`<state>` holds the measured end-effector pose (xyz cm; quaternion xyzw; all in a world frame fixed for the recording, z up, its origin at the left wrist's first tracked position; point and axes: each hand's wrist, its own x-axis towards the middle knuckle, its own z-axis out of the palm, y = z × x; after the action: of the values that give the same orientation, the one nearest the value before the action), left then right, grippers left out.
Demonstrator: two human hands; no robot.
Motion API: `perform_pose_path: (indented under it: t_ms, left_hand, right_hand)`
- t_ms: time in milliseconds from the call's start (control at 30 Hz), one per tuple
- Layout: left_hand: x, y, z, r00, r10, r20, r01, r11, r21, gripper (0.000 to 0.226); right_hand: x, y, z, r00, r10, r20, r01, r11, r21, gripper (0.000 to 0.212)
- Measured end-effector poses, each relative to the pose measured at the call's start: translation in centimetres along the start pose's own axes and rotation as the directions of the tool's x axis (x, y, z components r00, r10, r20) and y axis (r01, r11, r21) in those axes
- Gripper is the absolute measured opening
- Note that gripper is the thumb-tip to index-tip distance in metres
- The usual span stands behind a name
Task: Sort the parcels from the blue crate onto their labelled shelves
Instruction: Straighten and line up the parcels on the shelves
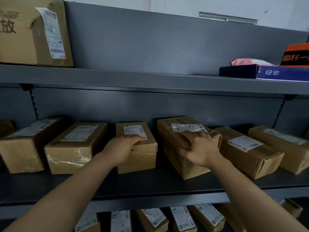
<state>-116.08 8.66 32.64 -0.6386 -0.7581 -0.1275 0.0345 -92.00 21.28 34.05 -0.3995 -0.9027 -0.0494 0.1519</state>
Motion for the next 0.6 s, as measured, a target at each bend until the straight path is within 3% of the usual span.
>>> perform_pose_path:
  t_ms: [167,600]
  left_hand:
    - [-1.1,-2.1,-1.4,0.999,0.004,0.053,-0.004,1.000,-0.001,0.057]
    - [-1.9,-5.4,-1.9,0.998,0.035,0.057,-0.031,0.998,-0.057,0.062]
  right_hand:
    - [-0.2,-3.1,-0.4,0.999,-0.039,0.038,0.038,0.999,0.024,0.075]
    - [0.2,-7.7,0.7,0.997,-0.065,-0.038,0.065,0.998,0.012,0.073]
